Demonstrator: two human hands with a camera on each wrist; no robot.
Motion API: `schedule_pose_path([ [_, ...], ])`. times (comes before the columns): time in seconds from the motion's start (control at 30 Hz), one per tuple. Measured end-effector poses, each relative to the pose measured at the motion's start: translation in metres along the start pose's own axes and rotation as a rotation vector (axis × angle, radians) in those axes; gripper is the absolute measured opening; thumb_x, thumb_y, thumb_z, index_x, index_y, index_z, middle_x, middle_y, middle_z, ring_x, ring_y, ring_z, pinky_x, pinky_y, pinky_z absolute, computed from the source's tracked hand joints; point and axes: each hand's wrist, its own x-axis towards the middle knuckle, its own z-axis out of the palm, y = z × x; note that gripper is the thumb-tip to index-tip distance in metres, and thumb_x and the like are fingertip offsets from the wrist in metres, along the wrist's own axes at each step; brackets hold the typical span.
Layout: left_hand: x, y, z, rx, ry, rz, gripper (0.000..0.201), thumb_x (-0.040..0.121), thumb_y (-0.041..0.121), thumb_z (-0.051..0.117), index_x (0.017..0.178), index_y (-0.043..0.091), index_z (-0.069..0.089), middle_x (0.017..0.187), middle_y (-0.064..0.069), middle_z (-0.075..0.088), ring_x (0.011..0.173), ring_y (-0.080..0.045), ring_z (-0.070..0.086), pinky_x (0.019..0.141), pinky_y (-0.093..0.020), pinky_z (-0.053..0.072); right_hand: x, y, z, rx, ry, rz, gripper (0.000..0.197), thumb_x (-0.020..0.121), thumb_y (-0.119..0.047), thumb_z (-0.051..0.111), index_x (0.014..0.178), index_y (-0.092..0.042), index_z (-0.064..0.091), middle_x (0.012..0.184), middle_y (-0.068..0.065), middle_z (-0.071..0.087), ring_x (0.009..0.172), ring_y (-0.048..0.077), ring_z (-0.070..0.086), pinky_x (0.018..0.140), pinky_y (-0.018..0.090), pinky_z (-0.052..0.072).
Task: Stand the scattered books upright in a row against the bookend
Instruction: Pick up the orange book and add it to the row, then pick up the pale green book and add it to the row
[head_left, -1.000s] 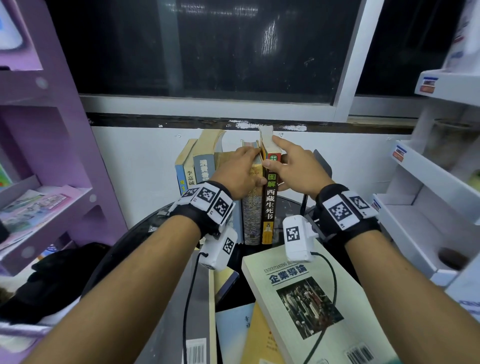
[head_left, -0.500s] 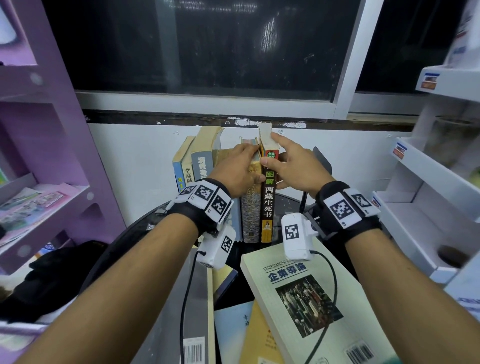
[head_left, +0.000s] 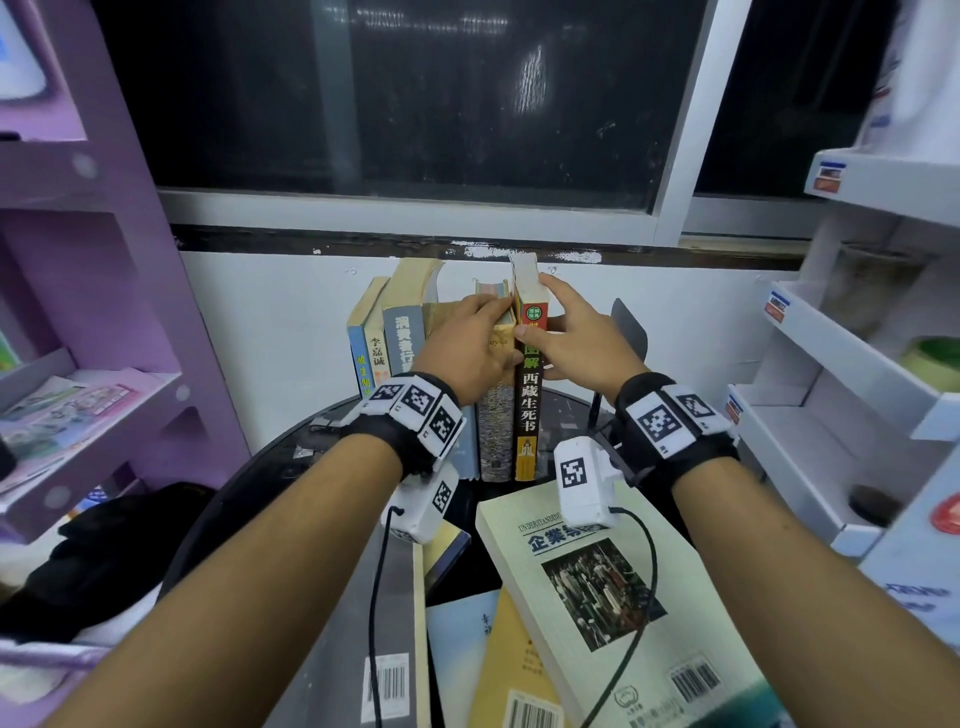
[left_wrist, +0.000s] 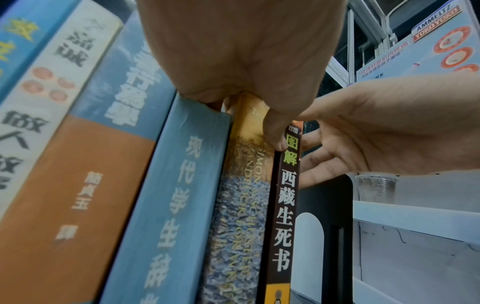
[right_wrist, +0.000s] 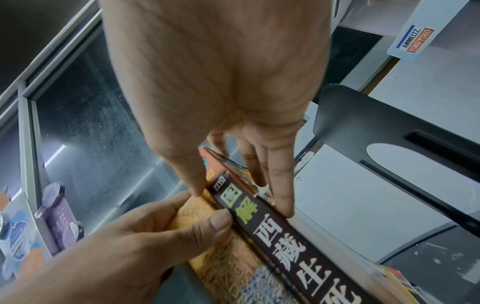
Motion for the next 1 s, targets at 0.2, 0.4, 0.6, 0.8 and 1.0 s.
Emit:
schedule_pose_path([
  [0.2, -0.012, 0.005, -0.002, -0.003, 0.002, -0.005, 0.067, 0.087, 0.034, 0.063, 0.146, 0.018, 0.035, 0.149, -0.002, 0.034, 0.134, -0.023, 0.036, 0.111, -0.038, 0.031, -0.013, -0.003, -0.004, -0.007, -0.027, 0.019, 0.075, 0.091, -0.029, 0.065, 0.151, -0.033, 0.021, 0.131, 0.003, 0.061, 0.119, 0.02, 0.057, 0.099, 0.046, 0.049],
  [0.4, -0.031, 0.01, -0.009, -0.005, -0.009, 0.019, 0.064, 0.089, 0.034, 0.061, 0.145, 0.016, 0.035, 0.149, -0.004, 0.033, 0.136, -0.022, 0.033, 0.113, -0.037, 0.028, -0.033, -0.008, -0.01, 0.002, -0.051, 0.001, 0.073, 0.092, -0.023, 0.064, 0.15, -0.033, 0.022, 0.129, 0.002, 0.06, 0.12, 0.018, 0.056, 0.099, 0.041, 0.049],
  [0.6, -0.053, 0.019, -0.017, -0.034, -0.009, 0.03, 0.063, 0.091, 0.033, 0.06, 0.145, 0.015, 0.034, 0.149, -0.003, 0.031, 0.137, -0.02, 0.031, 0.114, -0.036, 0.028, -0.057, -0.011, -0.018, -0.033, -0.08, 0.039, 0.078, 0.091, -0.03, 0.065, 0.152, -0.03, 0.018, 0.143, 0.012, 0.048, 0.129, 0.023, 0.049, 0.097, 0.04, 0.05],
  [0.8, -0.08, 0.032, -0.022, -0.076, -0.041, -0.023, 0.063, 0.092, 0.034, 0.058, 0.147, 0.016, 0.03, 0.153, -0.003, 0.024, 0.138, -0.023, 0.031, 0.113, -0.04, 0.029, -0.083, -0.011, -0.026, -0.133, -0.159, 0.1, 0.073, 0.091, -0.039, 0.063, 0.151, -0.029, 0.022, 0.15, 0.01, 0.041, 0.131, 0.025, 0.047, 0.105, 0.041, 0.043],
  [1.0, -0.106, 0.042, -0.014, -0.125, -0.163, -0.121, 0.067, 0.094, 0.037, 0.055, 0.15, 0.017, 0.024, 0.155, -0.006, 0.022, 0.139, -0.024, 0.031, 0.112, -0.034, 0.025, -0.107, 0.0, -0.033, -0.244, -0.29, 0.18, 0.072, 0.091, -0.043, 0.061, 0.15, -0.025, 0.024, 0.155, 0.01, 0.033, 0.139, 0.023, 0.037, 0.106, 0.034, 0.033],
])
